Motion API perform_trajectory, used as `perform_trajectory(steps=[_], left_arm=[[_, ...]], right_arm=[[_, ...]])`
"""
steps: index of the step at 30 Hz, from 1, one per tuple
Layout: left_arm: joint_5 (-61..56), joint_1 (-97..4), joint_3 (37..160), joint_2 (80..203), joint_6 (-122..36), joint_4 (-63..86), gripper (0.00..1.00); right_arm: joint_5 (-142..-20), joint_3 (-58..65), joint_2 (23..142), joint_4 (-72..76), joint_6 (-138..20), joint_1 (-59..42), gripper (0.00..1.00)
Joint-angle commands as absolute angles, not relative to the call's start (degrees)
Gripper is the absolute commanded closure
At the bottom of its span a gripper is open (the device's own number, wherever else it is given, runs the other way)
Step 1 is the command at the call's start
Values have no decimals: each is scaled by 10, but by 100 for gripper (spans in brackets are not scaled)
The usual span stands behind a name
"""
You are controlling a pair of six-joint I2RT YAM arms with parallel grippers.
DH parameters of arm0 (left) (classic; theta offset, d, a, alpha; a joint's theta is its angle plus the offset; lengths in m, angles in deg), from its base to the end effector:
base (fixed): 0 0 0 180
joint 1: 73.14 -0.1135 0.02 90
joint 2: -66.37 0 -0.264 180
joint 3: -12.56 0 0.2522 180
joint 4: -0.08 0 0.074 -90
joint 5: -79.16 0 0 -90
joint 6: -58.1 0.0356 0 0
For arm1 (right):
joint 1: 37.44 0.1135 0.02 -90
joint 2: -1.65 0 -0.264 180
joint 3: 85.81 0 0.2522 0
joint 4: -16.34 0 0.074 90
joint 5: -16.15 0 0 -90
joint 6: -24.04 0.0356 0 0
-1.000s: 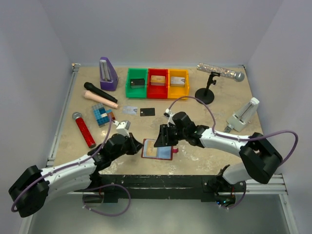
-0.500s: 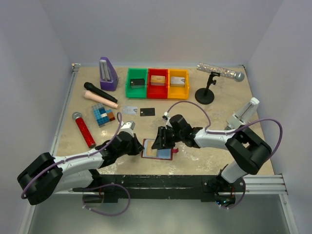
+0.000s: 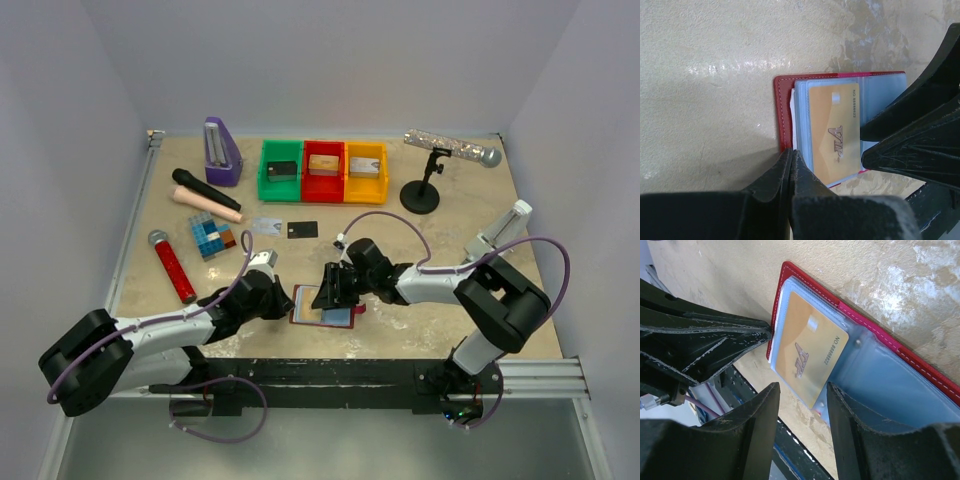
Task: Take the credit cards out of the card holder
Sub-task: Remove the credit card from the card holder.
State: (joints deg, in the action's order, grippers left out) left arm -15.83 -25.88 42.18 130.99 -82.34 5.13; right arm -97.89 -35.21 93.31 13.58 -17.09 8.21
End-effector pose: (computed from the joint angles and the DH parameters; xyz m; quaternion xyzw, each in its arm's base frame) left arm 0.1361 -0.1428 0.1369 -0.0435 0.9048 -0.2917 0.3073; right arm 0.1956 0.2208 0.1380 -0.0564 0.9017 0.4117 0.1196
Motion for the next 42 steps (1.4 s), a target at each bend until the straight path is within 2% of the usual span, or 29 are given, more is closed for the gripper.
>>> perform_trajectory(steps=[1,16,27,42], left_arm=[[-172,-260,418,1309,-834,33,100],[-180,-260,402,1308,-835,39,100],[-184,-260,396,1308,-834,38,100],[-181,-260,388,1313,-837,30,100]], right_arm=[[-987,-357,936,158,-166,83,53],[-1013,-393,952,259,-97,74,53],[-986,-392,949,217,-100,70,53],[-1017,-426,960,364,-44,64,52]])
